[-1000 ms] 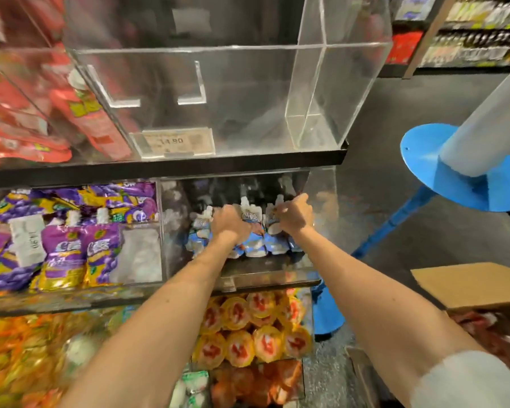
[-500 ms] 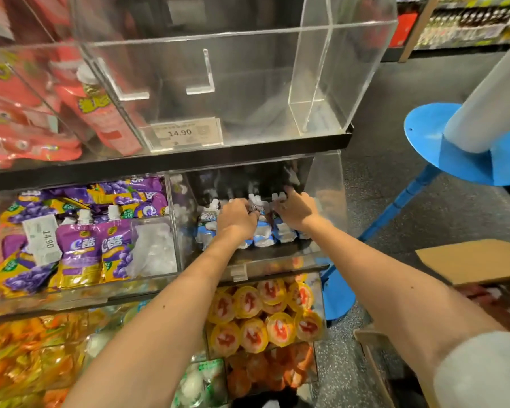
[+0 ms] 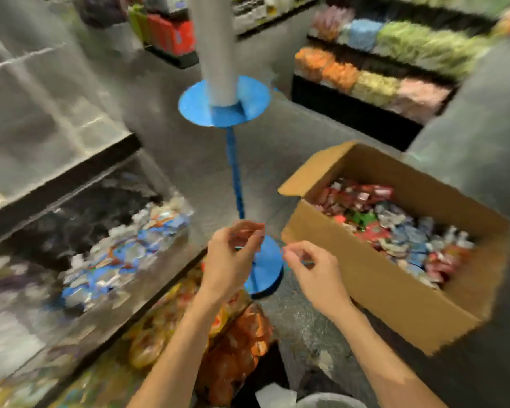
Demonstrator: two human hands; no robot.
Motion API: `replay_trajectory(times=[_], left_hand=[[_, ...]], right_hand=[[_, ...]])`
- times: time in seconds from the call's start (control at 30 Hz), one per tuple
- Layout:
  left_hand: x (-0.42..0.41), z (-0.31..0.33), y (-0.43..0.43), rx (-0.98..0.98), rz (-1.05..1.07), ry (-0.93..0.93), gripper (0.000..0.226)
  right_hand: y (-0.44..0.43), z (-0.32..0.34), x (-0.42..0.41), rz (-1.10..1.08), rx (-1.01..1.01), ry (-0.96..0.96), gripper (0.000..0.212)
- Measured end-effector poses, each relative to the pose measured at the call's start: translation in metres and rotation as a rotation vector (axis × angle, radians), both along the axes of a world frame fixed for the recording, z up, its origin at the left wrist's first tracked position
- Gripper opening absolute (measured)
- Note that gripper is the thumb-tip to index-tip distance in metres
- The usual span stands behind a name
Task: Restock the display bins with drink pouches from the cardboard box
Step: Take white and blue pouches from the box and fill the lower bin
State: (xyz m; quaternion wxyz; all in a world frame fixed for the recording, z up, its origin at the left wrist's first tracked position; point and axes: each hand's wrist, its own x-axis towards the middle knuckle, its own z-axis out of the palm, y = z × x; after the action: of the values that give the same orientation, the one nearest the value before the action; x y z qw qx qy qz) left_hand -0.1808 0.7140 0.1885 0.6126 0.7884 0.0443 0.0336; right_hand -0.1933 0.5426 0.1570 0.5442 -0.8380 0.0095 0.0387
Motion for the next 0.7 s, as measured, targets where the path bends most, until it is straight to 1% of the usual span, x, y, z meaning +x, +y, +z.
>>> replay_trajectory(times=[0.07,0.17,0.23,0.27,0.3,0.4,0.47,0.53,0.63,0.67,0.7], left_hand=[[0.018,-0.006,-0.056,-0.025,-0.129,0.015,0.013],[0.052,-0.016,-0.145,0.031,-0.299,0.017,0.012],[0.074,-0.031,-0.200,0.069,-0.402,0.093,0.003],[0.084,-0.041,-0.224,0.105,-0.455,0.137,0.005],[0.092,-0.052,-0.246,0.165,-0.513,0.178,0.013],[0.114,-0.082,-0.296,0.333,-0.644,0.324,0.041],[0.126,-0.102,-0.317,0.422,-0.710,0.413,0.048],[0.139,-0.121,-0.335,0.494,-0.761,0.459,0.049],[0.159,-0.149,-0.363,0.526,-0.830,0.504,0.055],[0.167,-0.158,-0.372,0.550,-0.862,0.498,0.058],[0.176,-0.168,-0.382,0.579,-0.889,0.484,0.061]], right_hand=[[-0.051,-0.014,-0.001,-0.112,0.026,0.045,0.012],[-0.131,-0.036,0.009,-0.245,0.020,0.137,0.015],[-0.180,-0.050,0.013,-0.336,-0.003,0.189,0.014],[-0.201,-0.056,0.015,-0.378,-0.031,0.211,0.011],[-0.220,-0.060,0.016,-0.412,-0.052,0.238,0.009],[-0.270,-0.075,0.024,-0.491,-0.059,0.309,0.006],[-0.296,-0.090,0.030,-0.526,-0.086,0.368,0.001],[-0.316,-0.110,0.037,-0.552,-0.085,0.449,0.018],[-0.335,-0.134,0.048,-0.574,-0.068,0.577,0.048],[-0.341,-0.144,0.053,-0.589,-0.063,0.613,0.056],[-0.347,-0.148,0.059,-0.604,-0.074,0.642,0.058]])
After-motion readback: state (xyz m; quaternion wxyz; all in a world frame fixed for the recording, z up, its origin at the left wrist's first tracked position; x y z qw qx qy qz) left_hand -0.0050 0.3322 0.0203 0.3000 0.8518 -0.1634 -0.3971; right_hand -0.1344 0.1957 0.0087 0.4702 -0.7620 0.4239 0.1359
